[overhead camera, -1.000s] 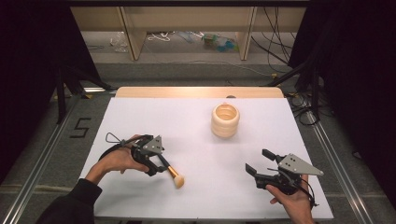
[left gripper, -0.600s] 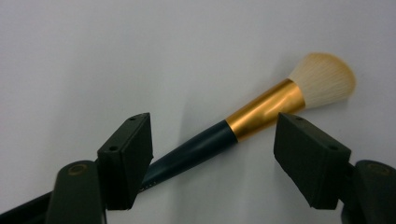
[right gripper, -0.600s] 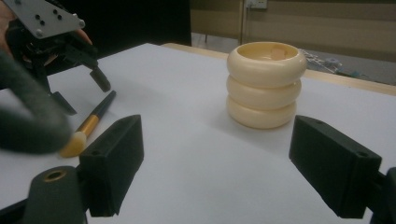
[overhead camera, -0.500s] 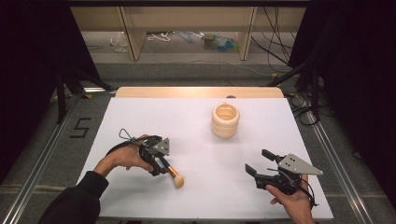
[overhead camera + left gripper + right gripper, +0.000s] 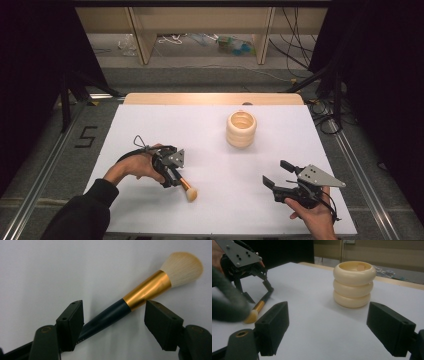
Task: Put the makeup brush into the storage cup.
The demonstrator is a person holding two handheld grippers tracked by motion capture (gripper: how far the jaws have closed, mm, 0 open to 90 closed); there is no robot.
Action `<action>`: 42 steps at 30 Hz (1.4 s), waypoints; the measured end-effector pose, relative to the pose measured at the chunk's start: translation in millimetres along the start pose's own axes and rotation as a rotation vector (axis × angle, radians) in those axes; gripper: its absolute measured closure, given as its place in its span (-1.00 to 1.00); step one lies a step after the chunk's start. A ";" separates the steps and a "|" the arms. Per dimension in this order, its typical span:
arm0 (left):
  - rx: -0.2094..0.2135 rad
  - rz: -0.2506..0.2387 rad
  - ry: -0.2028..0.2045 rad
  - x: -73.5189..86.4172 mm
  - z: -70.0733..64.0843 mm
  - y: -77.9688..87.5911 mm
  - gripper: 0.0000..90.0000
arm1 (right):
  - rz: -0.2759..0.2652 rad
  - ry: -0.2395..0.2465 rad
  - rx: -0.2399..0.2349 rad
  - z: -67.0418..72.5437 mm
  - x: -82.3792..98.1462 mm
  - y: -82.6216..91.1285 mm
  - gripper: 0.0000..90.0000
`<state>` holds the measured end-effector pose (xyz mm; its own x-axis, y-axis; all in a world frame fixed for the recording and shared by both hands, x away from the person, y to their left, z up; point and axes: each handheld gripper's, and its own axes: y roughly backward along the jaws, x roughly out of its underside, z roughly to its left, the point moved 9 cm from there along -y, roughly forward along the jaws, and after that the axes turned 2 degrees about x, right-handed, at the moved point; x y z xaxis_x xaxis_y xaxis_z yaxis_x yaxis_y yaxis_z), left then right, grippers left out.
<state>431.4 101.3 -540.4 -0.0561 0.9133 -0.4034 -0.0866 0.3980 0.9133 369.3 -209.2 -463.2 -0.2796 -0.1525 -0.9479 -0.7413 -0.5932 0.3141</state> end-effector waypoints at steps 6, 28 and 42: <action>0.016 0.027 -0.010 5.0 1.0 -4.0 -0.26 | 0.012 -0.009 -0.007 1.2 0.8 0.3 -0.57; 0.056 0.066 -0.010 10.2 -5.3 -4.5 0.33 | 0.014 0.002 -0.005 0.3 1.5 0.1 -0.56; 0.067 0.115 -0.063 8.0 -7.1 -4.9 0.44 | 0.009 -0.005 -0.003 0.5 0.8 0.5 -0.56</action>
<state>424.3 106.0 -548.5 0.0004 0.9561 -0.2931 -0.0166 0.2931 0.9559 368.4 -209.2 -463.8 -0.2894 -0.1538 -0.9448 -0.7368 -0.5943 0.3225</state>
